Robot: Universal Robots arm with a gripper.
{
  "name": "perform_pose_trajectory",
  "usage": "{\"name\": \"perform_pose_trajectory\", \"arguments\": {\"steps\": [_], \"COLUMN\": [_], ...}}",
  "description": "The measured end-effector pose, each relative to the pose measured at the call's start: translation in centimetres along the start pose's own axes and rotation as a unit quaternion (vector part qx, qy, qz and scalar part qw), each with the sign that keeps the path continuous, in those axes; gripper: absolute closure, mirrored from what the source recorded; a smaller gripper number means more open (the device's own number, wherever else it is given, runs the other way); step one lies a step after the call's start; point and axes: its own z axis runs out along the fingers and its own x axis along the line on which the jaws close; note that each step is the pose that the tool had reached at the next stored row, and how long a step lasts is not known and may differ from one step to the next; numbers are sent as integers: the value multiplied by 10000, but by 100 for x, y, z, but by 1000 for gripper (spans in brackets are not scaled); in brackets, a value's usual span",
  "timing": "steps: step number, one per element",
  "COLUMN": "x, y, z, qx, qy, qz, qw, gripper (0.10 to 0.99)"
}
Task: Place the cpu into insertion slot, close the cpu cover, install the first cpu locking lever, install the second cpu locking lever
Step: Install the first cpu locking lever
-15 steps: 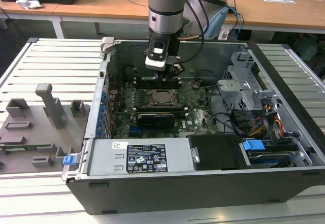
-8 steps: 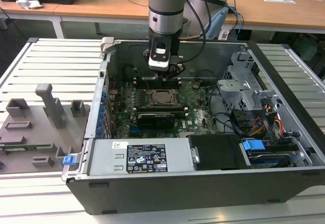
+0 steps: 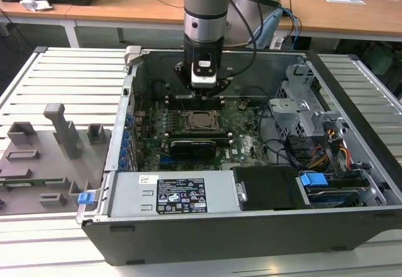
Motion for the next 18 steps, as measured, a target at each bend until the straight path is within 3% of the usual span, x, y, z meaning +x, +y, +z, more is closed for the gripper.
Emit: {"name": "perform_pose_trajectory", "arguments": {"steps": [5, 10, 18], "x": [0, 1, 6], "y": [0, -1, -4], "z": [0, 1, 12], "qx": [0, -1, -2], "qy": [19, 33, 40], "qz": [-435, -749, -905], "qw": [9991, 9972, 9959], "gripper": [980, 980, 980]}}
